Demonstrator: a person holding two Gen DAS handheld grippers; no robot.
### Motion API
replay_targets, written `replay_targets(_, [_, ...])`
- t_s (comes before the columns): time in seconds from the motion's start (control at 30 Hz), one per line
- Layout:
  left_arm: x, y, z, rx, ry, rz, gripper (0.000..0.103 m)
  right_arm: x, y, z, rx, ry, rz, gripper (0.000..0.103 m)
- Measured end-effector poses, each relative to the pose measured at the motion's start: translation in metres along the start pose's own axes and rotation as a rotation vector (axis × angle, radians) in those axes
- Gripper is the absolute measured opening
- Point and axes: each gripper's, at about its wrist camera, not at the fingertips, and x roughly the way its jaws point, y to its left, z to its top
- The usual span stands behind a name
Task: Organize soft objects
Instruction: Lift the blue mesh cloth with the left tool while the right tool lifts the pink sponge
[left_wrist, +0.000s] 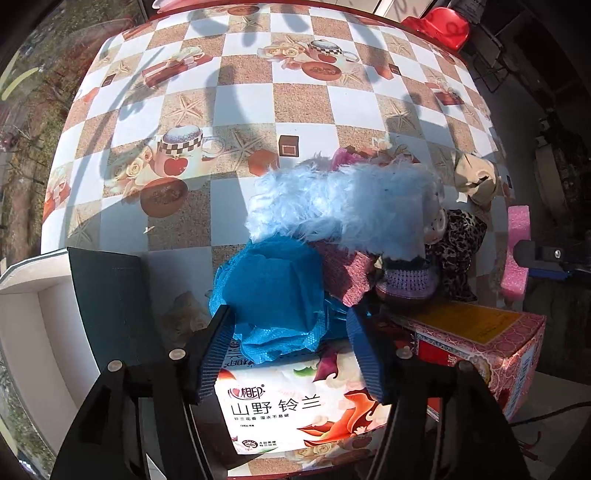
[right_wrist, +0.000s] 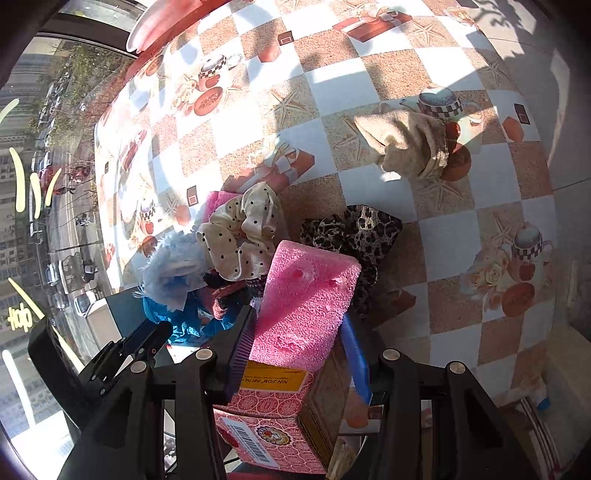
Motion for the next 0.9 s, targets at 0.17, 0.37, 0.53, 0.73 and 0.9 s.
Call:
replay_targets(0.17, [0.023,0.007,0.010,-0.033,0.046,-0.009,0.079,-0.018,-0.019,-0.014,0.003,0.018,0.013,0.048])
replay_targets(0.37, [0.042,0.038,0.013,-0.146,0.088,-0.035,0.065,-0.029,-0.022,-0.020,0.001,0.013,0.015,0.048])
replay_targets(0.53, [0.055,0.049,0.006,-0.163,0.130,-0.053,0.023,-0.032,-0.023,-0.021,0.005,0.008,0.011,0.048])
replay_targets(0.73, [0.024,0.033,0.002,-0.134,0.005,0.001,0.019,-0.037,-0.021,-0.027,-0.014,-0.009,-0.005,0.048])
replay_targets(0.9, [-0.002,0.032,0.000,-0.132,-0.067,0.004,0.019,-0.044,-0.018,-0.031,-0.040,-0.033,-0.019,0.048])
